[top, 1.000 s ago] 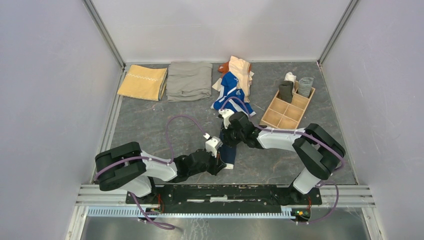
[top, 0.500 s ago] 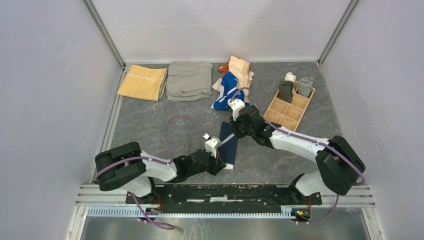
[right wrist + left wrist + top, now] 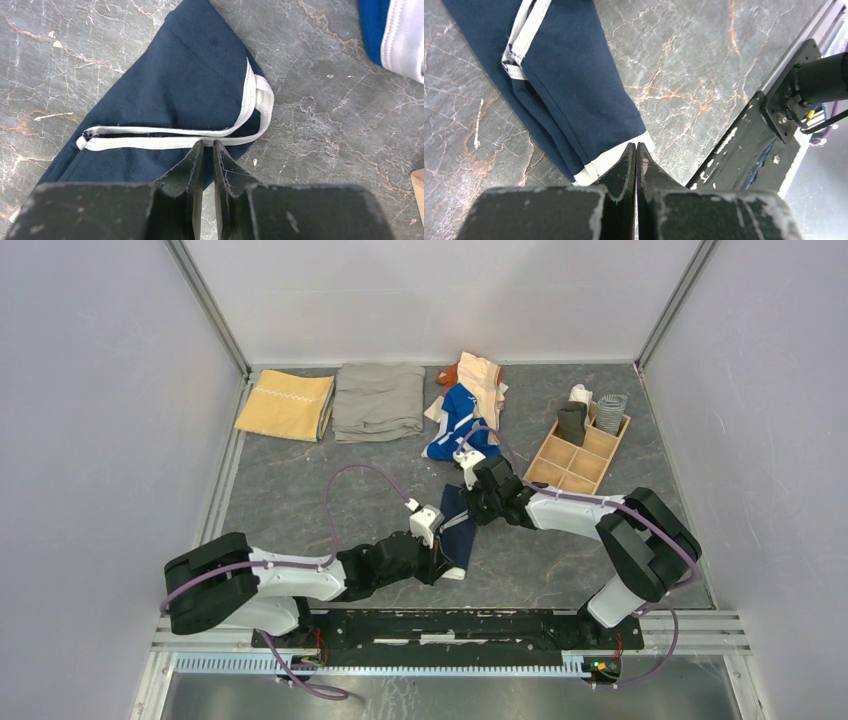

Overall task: Roll the underwear
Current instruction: Fold the underwear at the center of the board.

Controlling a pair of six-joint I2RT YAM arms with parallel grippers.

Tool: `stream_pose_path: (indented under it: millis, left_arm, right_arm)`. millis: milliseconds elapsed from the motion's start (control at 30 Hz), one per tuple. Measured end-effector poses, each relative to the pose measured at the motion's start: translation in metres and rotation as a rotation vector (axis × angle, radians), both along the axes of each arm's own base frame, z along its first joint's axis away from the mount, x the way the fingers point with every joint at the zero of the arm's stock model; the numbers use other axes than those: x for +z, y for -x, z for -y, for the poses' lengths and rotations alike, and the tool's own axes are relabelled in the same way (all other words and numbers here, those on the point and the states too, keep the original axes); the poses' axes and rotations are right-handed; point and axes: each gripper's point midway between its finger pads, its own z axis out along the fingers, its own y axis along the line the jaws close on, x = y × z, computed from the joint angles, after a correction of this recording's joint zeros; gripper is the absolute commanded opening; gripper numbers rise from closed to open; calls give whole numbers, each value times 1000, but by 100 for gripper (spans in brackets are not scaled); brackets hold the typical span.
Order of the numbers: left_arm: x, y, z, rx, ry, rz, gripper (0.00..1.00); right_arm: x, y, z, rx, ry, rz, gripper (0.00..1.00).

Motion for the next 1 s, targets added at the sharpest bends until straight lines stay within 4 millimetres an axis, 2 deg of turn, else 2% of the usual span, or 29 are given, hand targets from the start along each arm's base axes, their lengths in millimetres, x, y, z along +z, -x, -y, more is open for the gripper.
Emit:
stream_pose_path:
  millis: [167, 333, 400, 467, 600, 767, 1000]
  left_arm:
    - [22, -2, 5, 0, 36, 17, 2]
    - [37, -5, 20, -19, 71, 37, 2]
    - [29, -3, 26, -40, 68, 26, 2]
    - [12, 1, 29, -61, 38, 2, 2]
    - [-16, 11, 26, -90, -17, -32, 2]
    - [-34, 25, 20, -119, -40, -50, 2]
    - [-34, 33, 20, -138, -14, -38, 2]
  right_arm:
    - [0, -1, 0, -1, 1, 0, 17]
    - [0, -1, 1, -1, 1, 0, 17]
    - [-1, -1, 1, -1, 2, -1, 17]
    - [-1, -1, 1, -1, 3, 0, 17]
    - [0, -1, 1, -4, 6, 1, 17]
    - [0, -2, 3, -8, 14, 2, 17]
    - [5, -7, 5, -1, 41, 20, 25]
